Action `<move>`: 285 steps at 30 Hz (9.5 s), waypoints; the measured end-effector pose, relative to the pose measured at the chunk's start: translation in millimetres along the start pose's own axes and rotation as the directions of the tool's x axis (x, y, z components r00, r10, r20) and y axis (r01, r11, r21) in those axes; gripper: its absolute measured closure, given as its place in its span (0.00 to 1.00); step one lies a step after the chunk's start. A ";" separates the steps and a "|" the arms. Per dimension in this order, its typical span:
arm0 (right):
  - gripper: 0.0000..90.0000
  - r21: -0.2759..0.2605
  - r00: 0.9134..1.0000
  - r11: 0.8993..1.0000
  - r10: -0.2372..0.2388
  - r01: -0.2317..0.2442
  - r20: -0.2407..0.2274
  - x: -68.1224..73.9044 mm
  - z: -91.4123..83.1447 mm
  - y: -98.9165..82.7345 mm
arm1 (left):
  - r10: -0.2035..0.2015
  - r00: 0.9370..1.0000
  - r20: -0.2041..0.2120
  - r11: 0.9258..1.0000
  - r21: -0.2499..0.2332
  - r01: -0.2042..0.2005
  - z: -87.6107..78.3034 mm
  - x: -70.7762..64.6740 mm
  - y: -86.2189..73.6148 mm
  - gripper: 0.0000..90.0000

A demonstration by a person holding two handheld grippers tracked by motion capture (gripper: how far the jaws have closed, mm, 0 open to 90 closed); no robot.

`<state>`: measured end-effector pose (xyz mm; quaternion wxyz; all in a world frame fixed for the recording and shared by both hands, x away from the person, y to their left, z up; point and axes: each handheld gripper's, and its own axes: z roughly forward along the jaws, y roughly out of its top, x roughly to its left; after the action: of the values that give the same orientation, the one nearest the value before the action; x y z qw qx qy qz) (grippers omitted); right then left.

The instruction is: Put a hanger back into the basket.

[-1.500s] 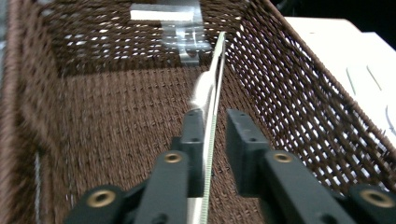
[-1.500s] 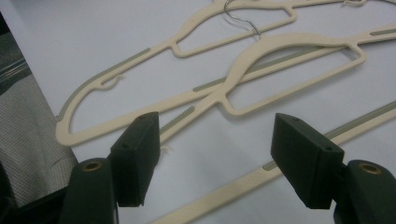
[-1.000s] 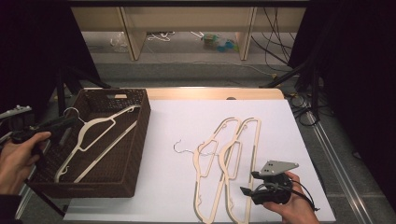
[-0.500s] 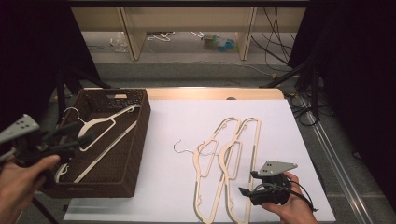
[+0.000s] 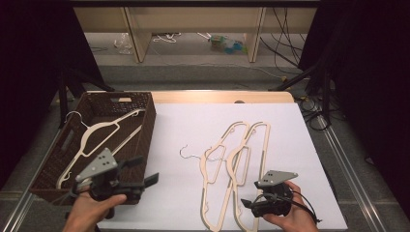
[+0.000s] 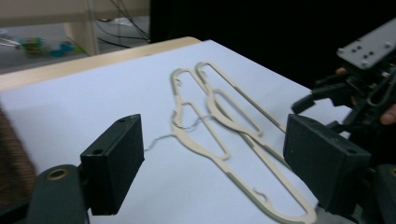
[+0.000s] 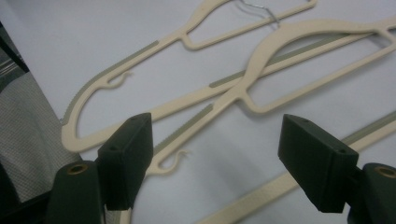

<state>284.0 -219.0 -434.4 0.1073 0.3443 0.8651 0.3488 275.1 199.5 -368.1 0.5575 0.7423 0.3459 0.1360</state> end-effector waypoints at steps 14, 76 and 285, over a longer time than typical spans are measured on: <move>0.27 0.064 0.999 0.997 0.043 -0.043 0.004 14.2 21.7 -2.6 | 0.050 0.998 0.044 0.998 0.044 -0.052 40.0 -25.9 -44.6 0.20; 0.78 0.458 0.999 0.888 -0.035 0.029 0.006 -4.1 69.5 40.6 | 0.068 0.996 0.061 0.997 0.036 -0.070 42.2 -21.9 -54.9 0.22; 0.39 -0.004 0.998 1.000 0.004 -0.004 0.059 -42.2 -45.1 9.7 | -0.195 0.936 -0.295 0.980 -0.012 0.200 -116.2 197.0 78.1 0.96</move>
<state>301.0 -266.2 -397.0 0.1324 0.3560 0.8602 0.3403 377.7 404.9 -292.6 0.5039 0.6803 0.4990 0.1852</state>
